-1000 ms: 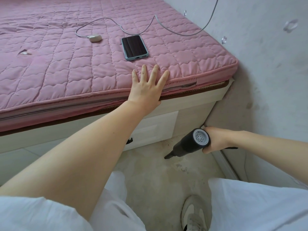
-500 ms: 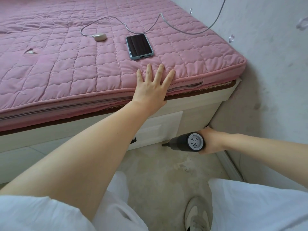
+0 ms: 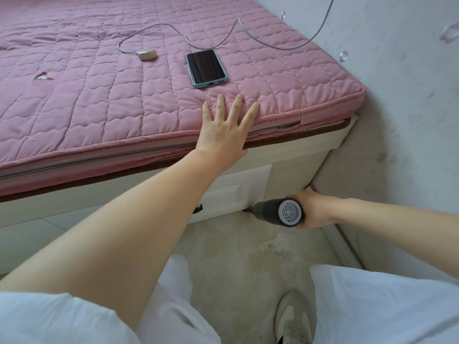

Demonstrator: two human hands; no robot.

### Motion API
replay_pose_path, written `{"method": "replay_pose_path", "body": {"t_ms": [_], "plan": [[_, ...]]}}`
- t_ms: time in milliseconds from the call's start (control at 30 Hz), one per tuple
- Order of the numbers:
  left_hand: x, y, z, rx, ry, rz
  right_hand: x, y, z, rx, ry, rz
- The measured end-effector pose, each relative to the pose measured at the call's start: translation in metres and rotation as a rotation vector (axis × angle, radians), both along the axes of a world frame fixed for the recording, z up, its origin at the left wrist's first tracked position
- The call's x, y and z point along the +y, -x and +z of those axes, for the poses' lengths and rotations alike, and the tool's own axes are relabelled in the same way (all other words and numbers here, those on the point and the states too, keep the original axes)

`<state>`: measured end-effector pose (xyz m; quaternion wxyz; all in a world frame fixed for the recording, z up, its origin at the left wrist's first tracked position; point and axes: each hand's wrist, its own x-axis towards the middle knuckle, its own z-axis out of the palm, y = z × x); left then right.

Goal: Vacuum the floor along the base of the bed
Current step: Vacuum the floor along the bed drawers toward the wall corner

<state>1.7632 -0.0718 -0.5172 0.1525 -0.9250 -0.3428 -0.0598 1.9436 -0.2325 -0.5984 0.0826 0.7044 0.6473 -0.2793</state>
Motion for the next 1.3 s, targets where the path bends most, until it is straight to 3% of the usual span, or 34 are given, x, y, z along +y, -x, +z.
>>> {"method": "replay_pose_path", "body": {"t_ms": [1300], "plan": [[0.001,0.000,0.001,0.016,-0.007,0.001,-0.009,-0.009,0.013,-0.055,-0.032,0.014]]}}
